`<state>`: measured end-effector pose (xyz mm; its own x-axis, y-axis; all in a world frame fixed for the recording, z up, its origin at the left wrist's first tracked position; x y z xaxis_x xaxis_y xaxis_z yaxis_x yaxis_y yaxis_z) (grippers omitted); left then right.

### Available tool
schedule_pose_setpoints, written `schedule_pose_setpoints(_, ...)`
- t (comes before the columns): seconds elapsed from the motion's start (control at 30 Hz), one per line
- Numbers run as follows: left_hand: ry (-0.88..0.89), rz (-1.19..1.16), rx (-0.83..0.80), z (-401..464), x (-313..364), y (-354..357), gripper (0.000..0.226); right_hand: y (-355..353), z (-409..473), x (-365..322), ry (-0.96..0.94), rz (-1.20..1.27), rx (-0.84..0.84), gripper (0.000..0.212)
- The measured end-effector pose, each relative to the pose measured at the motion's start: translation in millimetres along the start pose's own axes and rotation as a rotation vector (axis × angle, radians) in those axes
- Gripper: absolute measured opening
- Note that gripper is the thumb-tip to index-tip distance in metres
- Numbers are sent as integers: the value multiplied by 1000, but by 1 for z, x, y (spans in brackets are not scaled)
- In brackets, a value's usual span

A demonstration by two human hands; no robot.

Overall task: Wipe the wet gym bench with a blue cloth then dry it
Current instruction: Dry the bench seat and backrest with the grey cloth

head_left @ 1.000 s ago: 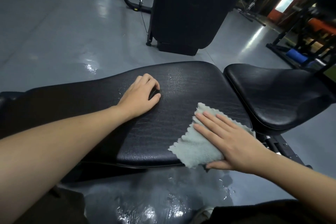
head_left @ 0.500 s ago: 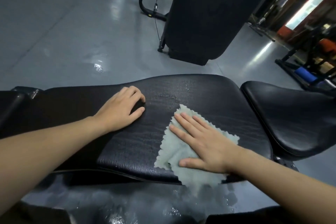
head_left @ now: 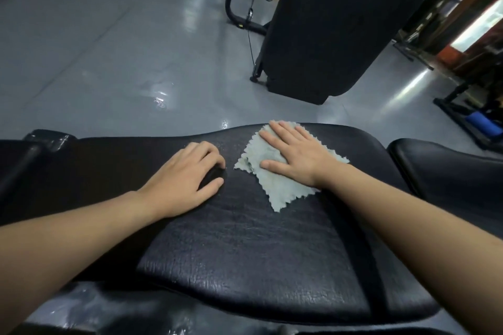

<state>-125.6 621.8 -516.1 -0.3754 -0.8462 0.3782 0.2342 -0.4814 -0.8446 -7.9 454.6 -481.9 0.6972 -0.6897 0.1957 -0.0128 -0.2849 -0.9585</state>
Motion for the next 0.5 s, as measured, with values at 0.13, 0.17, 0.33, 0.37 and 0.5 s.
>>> schedule_pose_setpoints(0.13,-29,-6,-6,-3,2,-4,29,0,-12,-2,68,-6,-1,92)
schedule_pose_setpoints(0.17,-36,-1,-9,-4,3,-4,29,2,-20,-5,72,-10,-4,93)
schedule_pose_setpoints(0.33,-55,52,-21,-8,6,-3,34,9,-77,-26,25,-23,-18,100)
schedule_pose_setpoints(0.37,-64,61,-15,-9,7,-4,36,11,-87,-29,17,-31,-19,100)
schedule_pose_setpoints(0.5,-98,80,-4,-18,15,-9,36,16,-128,-42,-20,-23,-1,94)
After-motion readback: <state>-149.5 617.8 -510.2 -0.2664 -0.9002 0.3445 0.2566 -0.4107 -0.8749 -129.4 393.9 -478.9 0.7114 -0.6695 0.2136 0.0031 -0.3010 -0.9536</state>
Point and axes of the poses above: each hand's wrist, its own z-axis towards the middle knuckle, its own y-axis out of the palm, x = y × z, the point moved 9 cm from there along z, towards the middle knuckle, and after that the axes turned 3 degrees about y, right-handed, at the moved point
